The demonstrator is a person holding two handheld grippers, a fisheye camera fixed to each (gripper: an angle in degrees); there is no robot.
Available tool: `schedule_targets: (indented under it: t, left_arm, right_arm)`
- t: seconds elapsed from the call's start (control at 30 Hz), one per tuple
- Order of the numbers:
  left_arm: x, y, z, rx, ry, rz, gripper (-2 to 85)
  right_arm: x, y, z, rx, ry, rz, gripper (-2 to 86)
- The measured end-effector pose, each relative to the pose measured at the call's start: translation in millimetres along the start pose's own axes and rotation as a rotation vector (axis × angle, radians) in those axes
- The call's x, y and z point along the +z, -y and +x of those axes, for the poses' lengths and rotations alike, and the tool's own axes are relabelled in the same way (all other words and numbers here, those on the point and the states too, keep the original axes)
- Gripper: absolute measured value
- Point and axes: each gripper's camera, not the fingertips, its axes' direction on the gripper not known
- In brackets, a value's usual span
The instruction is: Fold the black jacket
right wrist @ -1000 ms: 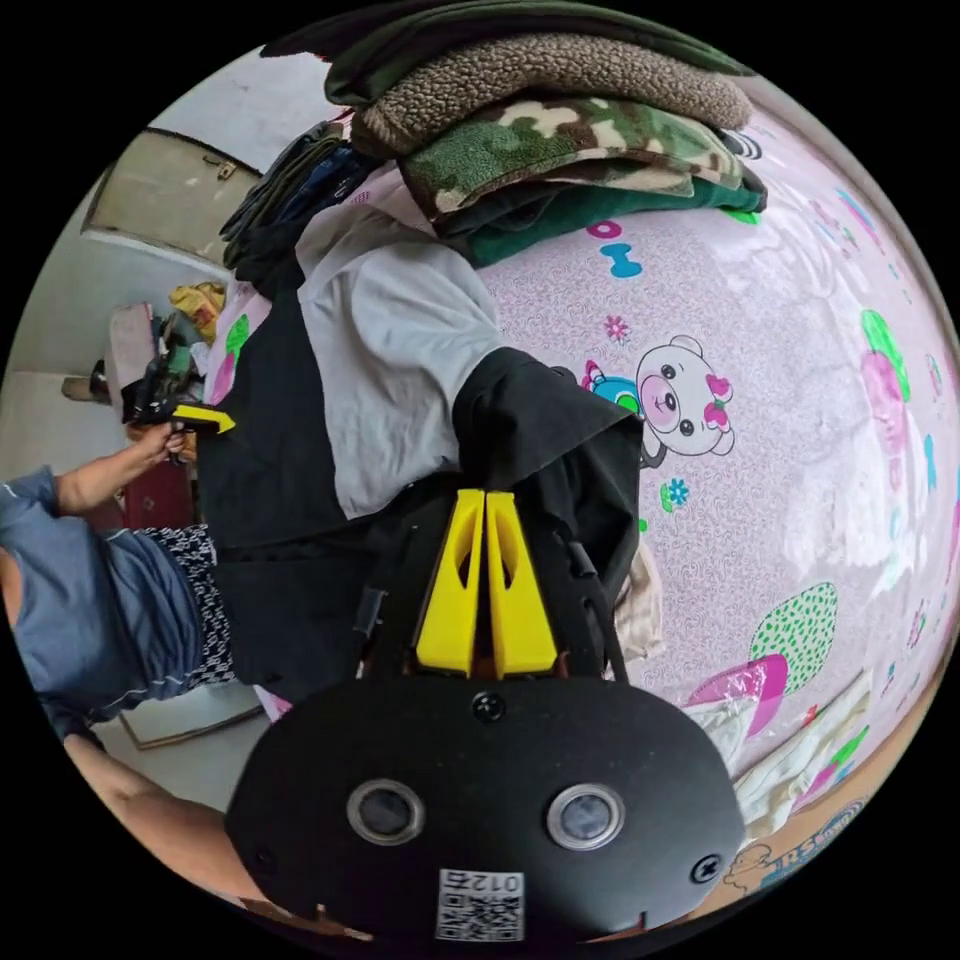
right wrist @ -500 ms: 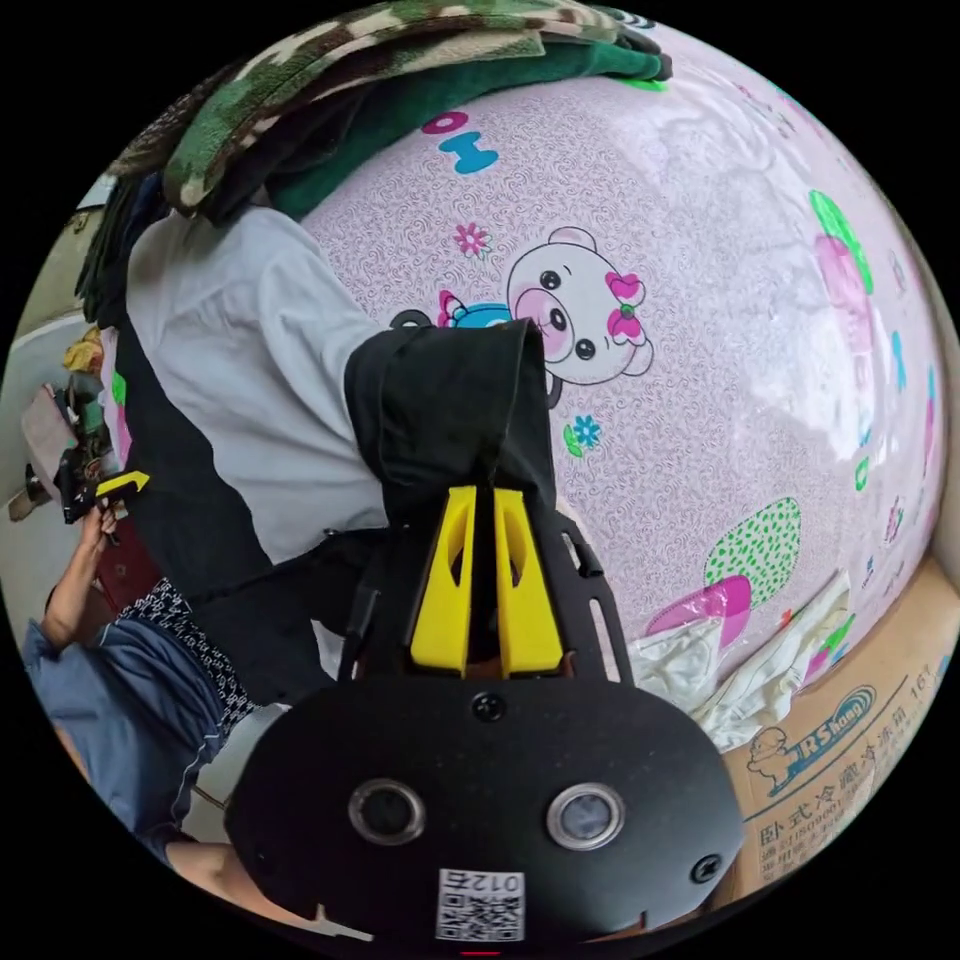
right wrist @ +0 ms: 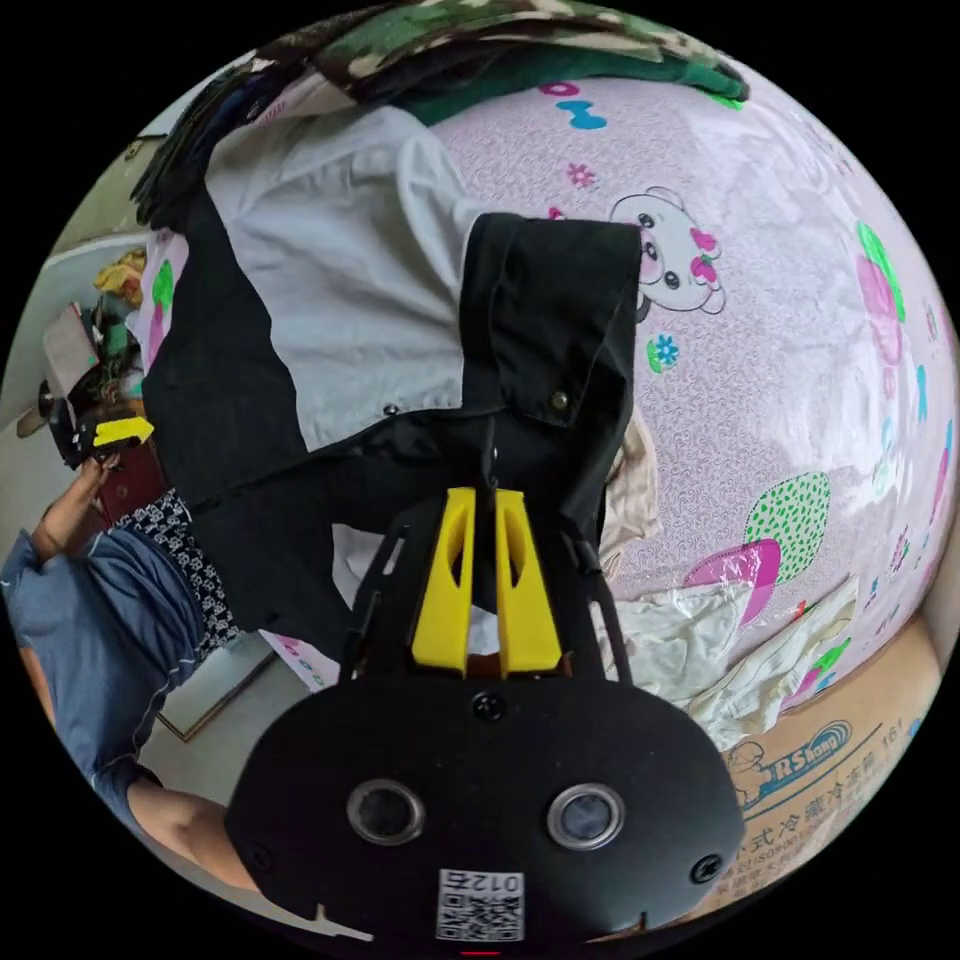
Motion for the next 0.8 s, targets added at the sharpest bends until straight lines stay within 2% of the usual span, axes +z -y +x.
schedule_targets:
  t: [0.03,0.13,0.23,0.37,0.47,0.63,0.8]
  left_arm:
    - [8.3,2.6,10.0,0.024,-0.043,-0.028,0.8]
    - [25.7,10.5,28.7,0.076,-0.130,-0.040,1.3]
    - [47.2,28.3,41.7,0.113,-0.238,-0.077,2.7]
    - [72.7,51.8,60.1,0.179,-0.241,-0.146,5.3]
    - [84.1,58.0,68.8,0.220,-0.157,-0.185,7.3]
    - [97.3,70.3,71.6,0.260,-0.170,-0.217,9.3]
    - [103.7,77.3,62.6,0.251,-0.110,-0.237,9.4]
  right_arm:
    - [3.5,-4.9,-7.7,-0.032,-0.033,-0.010,2.9]
    - [-16.2,-44.9,-12.7,-0.102,-0.003,0.138,1.9]
    - [-45.8,-105.5,13.5,-0.088,0.142,0.364,1.5]
    - [-62.6,-186.8,53.1,-0.038,0.302,0.600,1.4]
    - [-62.4,-224.1,63.0,-0.049,0.347,0.663,1.4]
    - [-62.9,-259.7,72.1,-0.048,0.379,0.713,1.4]
    - [-68.7,-280.1,76.5,-0.031,0.377,0.726,1.4]
